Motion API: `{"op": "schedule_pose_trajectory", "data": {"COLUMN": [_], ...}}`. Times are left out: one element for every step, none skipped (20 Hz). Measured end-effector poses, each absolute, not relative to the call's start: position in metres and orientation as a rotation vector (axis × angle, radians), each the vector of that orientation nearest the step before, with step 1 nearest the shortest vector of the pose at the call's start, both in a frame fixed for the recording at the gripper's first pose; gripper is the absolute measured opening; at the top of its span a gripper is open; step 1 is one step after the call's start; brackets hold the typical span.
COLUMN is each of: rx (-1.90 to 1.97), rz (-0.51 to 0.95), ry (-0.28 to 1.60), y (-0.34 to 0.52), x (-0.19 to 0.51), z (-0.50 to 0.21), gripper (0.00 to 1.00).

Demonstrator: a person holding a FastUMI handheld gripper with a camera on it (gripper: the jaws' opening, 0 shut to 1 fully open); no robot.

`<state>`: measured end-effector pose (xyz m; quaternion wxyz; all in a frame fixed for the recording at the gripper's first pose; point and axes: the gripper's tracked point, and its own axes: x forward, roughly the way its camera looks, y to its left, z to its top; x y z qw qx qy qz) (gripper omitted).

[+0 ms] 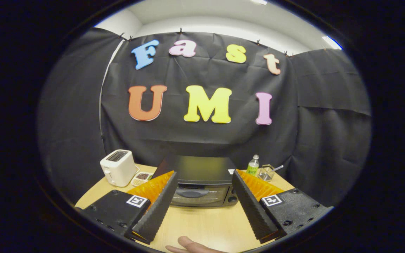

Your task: Open the toaster oven, put the food inside, and close the toaster oven door.

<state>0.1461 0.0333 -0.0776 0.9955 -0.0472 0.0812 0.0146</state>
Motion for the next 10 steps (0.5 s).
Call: {"op": "schedule_pose_trajectory", "data": {"rx": [-0.095, -0.103, -0.111, -0.112, -0.105, -0.094, -0.088, -0.086, -0.075, -0.064], "rz": [0.042, 0.032, 0.017, 0.010, 0.009, 0.004, 0.002, -0.007, -0.008, -0.003], "ry": [0.186, 0.195, 0.208, 0.222, 0.242, 0.253, 0.265, 0.279, 0.293, 0.314], "y": [0.038, 0.036, 0.034, 0.034, 0.035, 0.035, 0.034, 0.033, 0.032, 0.035], "x": [0.161, 0.175, 0.188, 0.202, 0.212, 0.223, 0.233, 0.242, 0.249, 0.256], "z": [-0.085, -0.091, -0.097, -0.105, -0.114, -0.122, -0.130, -0.140, -0.149, -0.160], "gripper": [1.00, 1.00, 1.00, 1.00, 1.00, 1.00, 1.00, 1.00, 1.00, 1.00]}}
